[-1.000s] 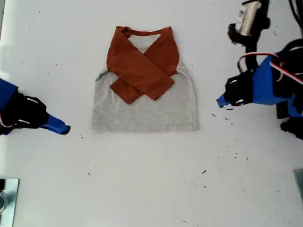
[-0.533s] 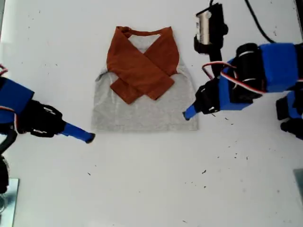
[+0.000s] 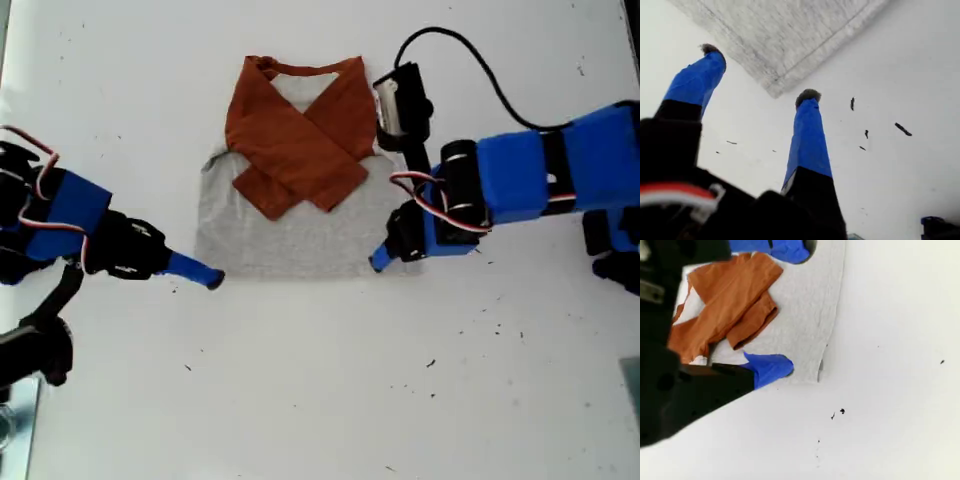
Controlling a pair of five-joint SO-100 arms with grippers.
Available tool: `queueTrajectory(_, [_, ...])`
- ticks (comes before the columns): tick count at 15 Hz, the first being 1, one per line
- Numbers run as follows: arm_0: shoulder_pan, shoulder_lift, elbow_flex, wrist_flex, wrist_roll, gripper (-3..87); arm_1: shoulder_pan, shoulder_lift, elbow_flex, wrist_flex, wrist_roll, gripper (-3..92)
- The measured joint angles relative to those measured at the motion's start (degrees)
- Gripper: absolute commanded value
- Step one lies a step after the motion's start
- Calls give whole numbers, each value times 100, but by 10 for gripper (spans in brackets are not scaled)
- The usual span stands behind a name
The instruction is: Fold t shirt
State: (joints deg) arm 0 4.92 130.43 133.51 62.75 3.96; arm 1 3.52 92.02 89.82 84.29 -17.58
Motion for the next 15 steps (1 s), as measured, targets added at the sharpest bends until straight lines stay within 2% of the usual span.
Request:
queueTrajectory(4, [-642, -984, 650, -914, 396, 302, -9, -53, 1002, -1160, 0, 268])
queueTrajectory(5, [-765, -1354, 703, -1107, 422, 256, -9, -53, 1195, -1433, 9, 239])
queueTrajectory(7, [-967, -1854, 721, -1538, 554, -2, -44, -44, 1591, -1978, 62, 198])
queueTrajectory(9, [-1055, -2136, 633, -1758, 738, -3, 9, -114, 1925, -2540, 88, 34])
queueTrajectory(12, [-1046, -2057, 431, -1907, 747, -3, 26, -114, 2021, -3305, 114, 32])
queueTrajectory(15, [-589, -2074, 9, -1872, 633, -3, -167, 308, 1995, -3270, 123, 32])
